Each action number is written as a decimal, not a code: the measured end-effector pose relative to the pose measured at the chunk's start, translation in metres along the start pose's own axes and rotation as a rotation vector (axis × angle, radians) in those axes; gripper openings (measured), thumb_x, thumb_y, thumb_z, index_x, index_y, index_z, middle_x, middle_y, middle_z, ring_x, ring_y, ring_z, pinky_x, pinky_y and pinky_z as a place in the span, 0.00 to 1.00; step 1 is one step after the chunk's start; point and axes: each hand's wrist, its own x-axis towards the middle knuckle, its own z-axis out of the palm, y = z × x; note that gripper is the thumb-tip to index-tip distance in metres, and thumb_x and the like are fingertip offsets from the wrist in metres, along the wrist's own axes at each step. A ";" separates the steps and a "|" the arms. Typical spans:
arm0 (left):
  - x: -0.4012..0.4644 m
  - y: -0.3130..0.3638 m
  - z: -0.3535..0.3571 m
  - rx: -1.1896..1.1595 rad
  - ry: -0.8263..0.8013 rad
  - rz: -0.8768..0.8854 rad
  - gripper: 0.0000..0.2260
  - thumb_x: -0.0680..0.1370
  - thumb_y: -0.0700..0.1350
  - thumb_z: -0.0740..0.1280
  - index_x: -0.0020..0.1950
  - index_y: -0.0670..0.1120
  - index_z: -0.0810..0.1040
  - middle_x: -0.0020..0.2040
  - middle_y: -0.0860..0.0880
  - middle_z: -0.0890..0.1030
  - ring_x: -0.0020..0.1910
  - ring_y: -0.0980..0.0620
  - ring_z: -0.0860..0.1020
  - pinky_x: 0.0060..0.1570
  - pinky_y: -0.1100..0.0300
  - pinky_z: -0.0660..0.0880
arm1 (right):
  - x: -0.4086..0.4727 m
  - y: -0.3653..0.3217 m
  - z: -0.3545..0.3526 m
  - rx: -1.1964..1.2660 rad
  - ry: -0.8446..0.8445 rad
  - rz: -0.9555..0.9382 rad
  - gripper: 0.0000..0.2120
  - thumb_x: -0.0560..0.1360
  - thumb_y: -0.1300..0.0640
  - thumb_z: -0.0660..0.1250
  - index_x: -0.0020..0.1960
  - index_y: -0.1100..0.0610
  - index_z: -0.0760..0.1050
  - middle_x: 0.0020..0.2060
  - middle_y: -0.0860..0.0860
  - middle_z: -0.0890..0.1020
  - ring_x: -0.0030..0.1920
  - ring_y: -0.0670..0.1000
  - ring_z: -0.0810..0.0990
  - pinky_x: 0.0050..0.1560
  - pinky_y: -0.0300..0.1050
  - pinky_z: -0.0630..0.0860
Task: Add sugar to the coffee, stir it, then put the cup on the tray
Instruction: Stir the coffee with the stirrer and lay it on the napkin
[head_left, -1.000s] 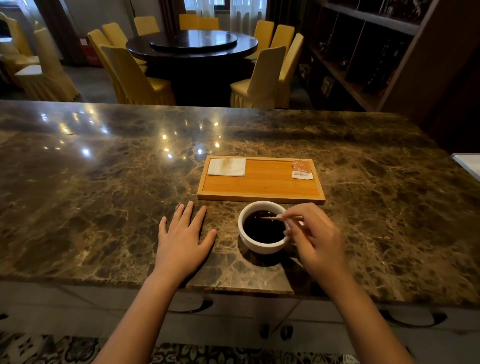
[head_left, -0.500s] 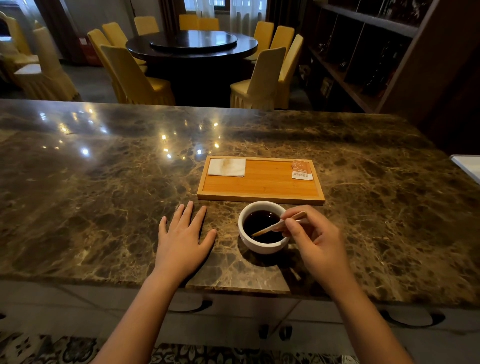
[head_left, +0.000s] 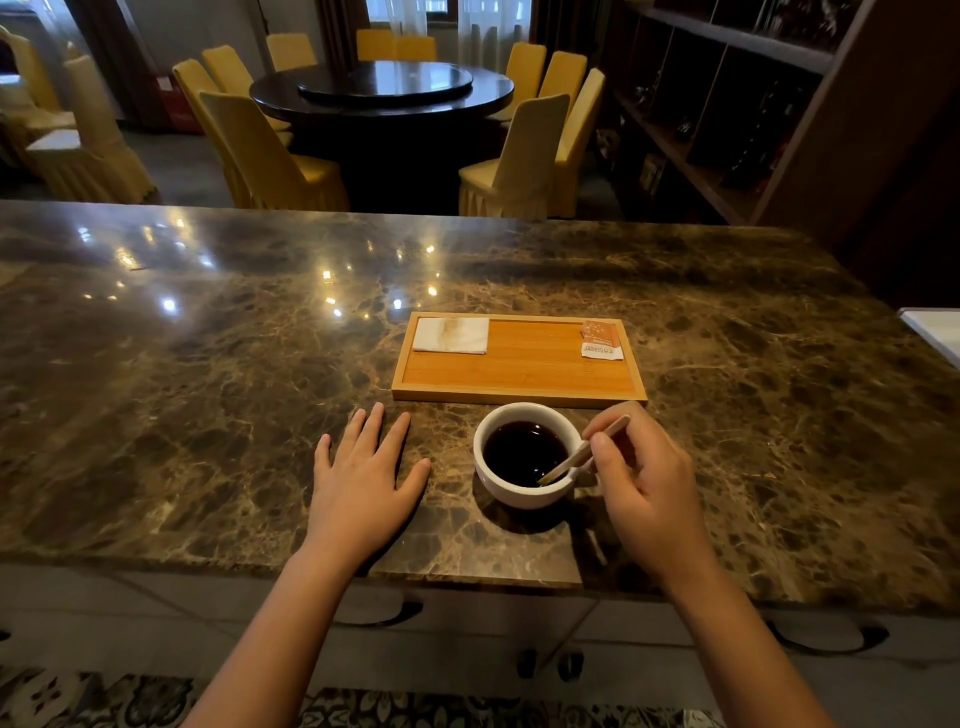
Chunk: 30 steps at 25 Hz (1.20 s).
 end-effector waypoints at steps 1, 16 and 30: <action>0.000 0.000 0.000 0.001 -0.001 0.000 0.28 0.76 0.63 0.49 0.74 0.57 0.51 0.78 0.50 0.51 0.76 0.51 0.45 0.73 0.43 0.42 | 0.000 0.000 0.000 0.066 -0.003 0.037 0.06 0.75 0.60 0.59 0.43 0.52 0.73 0.36 0.47 0.78 0.38 0.47 0.78 0.33 0.34 0.75; -0.001 0.001 0.000 0.010 0.006 -0.001 0.28 0.76 0.63 0.49 0.74 0.56 0.52 0.78 0.50 0.51 0.76 0.51 0.46 0.73 0.43 0.43 | -0.002 0.002 0.002 -0.042 -0.015 -0.049 0.05 0.76 0.58 0.56 0.44 0.52 0.70 0.38 0.47 0.76 0.38 0.46 0.76 0.35 0.37 0.73; -0.001 0.002 -0.003 0.008 -0.015 -0.004 0.28 0.76 0.62 0.49 0.74 0.56 0.51 0.78 0.50 0.50 0.76 0.52 0.45 0.74 0.43 0.43 | 0.025 0.005 -0.029 0.056 0.178 0.133 0.06 0.77 0.59 0.61 0.47 0.51 0.76 0.41 0.49 0.81 0.40 0.43 0.81 0.39 0.34 0.79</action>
